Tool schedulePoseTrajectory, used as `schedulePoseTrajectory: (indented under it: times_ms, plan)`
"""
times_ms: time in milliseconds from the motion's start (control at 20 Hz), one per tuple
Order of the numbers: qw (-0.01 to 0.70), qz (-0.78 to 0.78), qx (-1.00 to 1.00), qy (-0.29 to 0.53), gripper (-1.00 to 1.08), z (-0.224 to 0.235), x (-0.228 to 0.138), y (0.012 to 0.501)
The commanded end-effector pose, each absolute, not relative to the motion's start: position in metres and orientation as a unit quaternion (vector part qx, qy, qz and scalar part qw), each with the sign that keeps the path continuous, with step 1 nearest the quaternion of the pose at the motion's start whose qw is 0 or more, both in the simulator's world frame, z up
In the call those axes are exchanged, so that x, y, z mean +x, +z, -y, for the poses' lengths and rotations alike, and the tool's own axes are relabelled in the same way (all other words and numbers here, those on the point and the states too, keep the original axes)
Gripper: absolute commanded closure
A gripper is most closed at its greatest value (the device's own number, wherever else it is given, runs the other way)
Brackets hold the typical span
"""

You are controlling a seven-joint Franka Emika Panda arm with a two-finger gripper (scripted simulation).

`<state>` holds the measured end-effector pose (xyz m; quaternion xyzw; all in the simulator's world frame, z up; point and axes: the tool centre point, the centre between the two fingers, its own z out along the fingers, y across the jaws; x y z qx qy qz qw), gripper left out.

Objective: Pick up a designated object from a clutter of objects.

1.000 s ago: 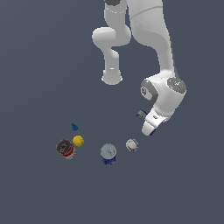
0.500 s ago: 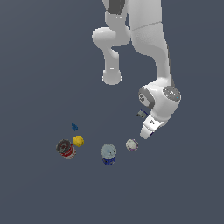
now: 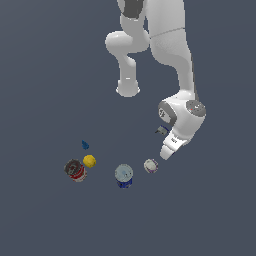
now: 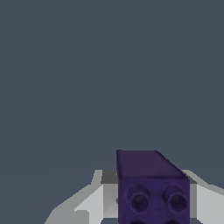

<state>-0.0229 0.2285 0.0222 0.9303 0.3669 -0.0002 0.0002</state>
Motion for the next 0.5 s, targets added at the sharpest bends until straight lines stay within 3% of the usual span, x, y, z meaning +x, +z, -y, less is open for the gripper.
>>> schedulePoseTrajectory:
  times_ms: [0, 450]
  plan:
    - [0.000, -0.367, 0.930, 0.000, 1.08, -0.229, -0.023, 0.022]
    - [0.000, -0.367, 0.930, 0.000, 1.08, -0.225, -0.021, 0.032]
